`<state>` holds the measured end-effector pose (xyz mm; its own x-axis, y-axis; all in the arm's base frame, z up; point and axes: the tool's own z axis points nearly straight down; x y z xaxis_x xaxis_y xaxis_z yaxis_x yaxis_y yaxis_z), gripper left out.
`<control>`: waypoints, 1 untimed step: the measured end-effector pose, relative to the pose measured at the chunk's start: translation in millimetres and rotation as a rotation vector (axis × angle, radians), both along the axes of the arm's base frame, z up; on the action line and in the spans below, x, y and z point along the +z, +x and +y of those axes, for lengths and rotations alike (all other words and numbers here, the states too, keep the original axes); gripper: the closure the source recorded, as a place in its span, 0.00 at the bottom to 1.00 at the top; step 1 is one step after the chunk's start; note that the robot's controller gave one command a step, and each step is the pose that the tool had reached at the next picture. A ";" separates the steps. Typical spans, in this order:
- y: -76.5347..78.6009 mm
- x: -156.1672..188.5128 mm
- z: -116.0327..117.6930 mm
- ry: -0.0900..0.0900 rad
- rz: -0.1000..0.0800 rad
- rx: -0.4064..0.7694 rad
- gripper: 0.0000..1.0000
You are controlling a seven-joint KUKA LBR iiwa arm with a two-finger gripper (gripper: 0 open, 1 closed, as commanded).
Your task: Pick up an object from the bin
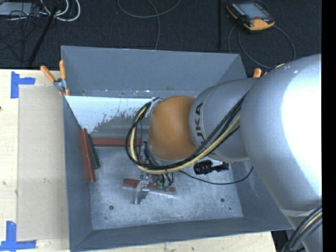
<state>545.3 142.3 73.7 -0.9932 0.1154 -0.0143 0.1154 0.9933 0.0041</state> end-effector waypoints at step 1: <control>7.2 -0.5 -2.2 -0.001 0.011 0.064 0.00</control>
Offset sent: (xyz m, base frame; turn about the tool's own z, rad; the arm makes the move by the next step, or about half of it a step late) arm 0.0000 0.0000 0.0000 0.0000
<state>552.5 140.1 73.2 -0.9986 0.0519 -0.0033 0.0519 0.9986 0.0018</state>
